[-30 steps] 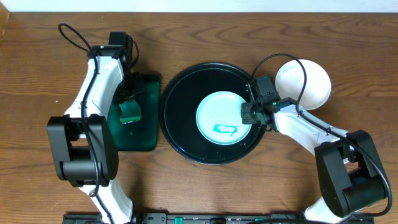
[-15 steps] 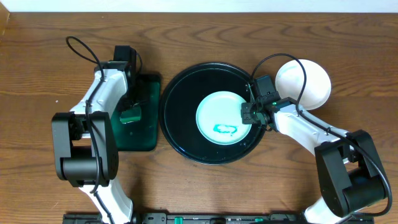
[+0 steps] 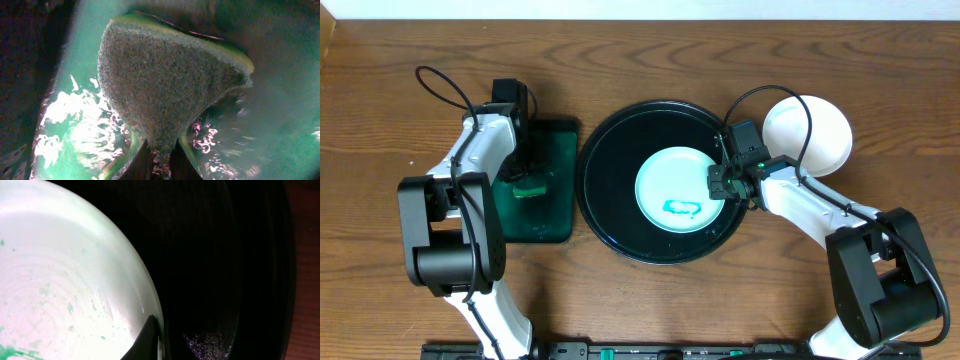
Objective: Clean dirty plates on tray and stack at the side
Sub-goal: 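Grasp the sponge in the basin with the left gripper and lift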
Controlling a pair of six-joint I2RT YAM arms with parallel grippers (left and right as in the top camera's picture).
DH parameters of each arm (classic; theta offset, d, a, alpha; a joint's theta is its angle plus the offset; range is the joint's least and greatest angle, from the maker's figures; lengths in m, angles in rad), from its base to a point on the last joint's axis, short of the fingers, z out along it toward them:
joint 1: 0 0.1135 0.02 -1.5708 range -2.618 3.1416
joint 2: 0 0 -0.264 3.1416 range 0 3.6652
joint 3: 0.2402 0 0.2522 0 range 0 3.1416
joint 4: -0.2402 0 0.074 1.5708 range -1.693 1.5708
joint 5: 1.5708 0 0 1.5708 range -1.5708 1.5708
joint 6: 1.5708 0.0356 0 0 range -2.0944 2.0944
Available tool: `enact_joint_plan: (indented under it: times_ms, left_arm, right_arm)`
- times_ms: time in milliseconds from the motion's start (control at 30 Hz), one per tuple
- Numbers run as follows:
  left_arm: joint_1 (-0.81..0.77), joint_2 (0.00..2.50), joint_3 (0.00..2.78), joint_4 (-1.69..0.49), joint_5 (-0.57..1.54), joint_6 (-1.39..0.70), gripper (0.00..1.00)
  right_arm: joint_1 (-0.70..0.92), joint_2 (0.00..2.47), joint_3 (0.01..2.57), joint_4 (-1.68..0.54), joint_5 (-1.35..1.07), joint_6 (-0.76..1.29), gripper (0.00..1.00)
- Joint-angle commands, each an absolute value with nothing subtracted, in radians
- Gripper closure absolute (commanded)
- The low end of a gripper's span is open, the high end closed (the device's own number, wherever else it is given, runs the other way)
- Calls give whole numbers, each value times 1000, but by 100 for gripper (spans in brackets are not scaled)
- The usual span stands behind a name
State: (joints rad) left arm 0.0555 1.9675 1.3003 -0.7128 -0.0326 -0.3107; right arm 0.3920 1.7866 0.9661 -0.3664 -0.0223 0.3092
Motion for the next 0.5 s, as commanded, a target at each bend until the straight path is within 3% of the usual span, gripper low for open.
enact_joint_plan:
  times_ms: [0,200,467]
  left_arm:
    - [37,1985,1289,-716,-30,-285,93]
    - [-47,1802,1289,-705,-54,-286,93]
    - [-123,1640,1289,-688,-262,-282,93]
  right_arm:
    - [408,1839,946,-386,-58,299,99]
    - [408,1839,946,-386,-58,299,99]
    - [408,1839,946,-385,-58,298,99]
